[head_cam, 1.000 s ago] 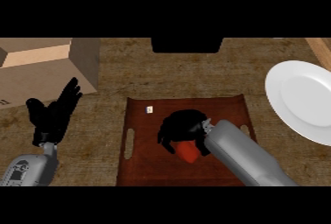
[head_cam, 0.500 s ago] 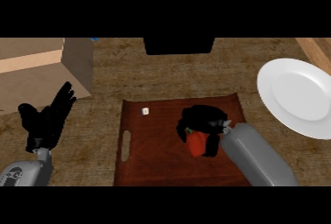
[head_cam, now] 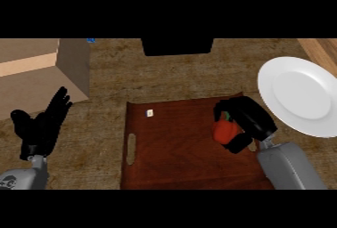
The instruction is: Pick the bell pepper from the tray and place it in the plate
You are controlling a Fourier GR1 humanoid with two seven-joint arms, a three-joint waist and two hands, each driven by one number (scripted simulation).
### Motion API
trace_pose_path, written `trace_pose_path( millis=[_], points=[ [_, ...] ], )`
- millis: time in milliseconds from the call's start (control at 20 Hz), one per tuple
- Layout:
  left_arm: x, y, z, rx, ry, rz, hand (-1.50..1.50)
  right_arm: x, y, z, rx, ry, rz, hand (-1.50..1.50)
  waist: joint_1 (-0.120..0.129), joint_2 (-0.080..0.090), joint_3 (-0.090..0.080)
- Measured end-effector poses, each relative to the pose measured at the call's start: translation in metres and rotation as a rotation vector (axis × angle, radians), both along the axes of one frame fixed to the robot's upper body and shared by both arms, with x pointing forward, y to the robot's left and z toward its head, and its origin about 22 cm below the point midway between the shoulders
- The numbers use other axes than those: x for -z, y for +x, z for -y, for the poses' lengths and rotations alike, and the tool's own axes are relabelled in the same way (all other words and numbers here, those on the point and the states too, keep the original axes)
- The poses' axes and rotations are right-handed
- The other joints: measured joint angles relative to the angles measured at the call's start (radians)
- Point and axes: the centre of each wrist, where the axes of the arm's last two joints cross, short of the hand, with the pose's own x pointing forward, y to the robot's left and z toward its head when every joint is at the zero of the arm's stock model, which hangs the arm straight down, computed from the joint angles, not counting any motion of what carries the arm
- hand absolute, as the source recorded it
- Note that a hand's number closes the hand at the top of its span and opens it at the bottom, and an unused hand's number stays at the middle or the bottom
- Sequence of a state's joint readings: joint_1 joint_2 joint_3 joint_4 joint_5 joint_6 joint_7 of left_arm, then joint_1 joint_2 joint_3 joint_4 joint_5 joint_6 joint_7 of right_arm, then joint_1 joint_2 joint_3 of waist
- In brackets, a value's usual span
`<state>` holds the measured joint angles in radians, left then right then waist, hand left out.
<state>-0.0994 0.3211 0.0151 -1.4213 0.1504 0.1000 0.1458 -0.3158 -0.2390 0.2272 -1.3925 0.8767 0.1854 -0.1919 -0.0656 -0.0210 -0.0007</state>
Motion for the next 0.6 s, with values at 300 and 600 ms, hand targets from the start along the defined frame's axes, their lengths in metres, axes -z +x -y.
trace_pose_path(
  millis=[300,600],
  points=[
    [-0.005,0.006,-0.001,-0.003,0.003,0.010,0.00,-0.050,-0.025,0.029,0.260,0.114,0.307,1.50,0.004,0.005,0.000],
    [-0.005,0.009,0.015,0.043,0.002,0.015,0.00,-0.076,-0.048,0.065,0.489,0.220,0.368,1.50,0.039,0.015,0.000]
  ],
)
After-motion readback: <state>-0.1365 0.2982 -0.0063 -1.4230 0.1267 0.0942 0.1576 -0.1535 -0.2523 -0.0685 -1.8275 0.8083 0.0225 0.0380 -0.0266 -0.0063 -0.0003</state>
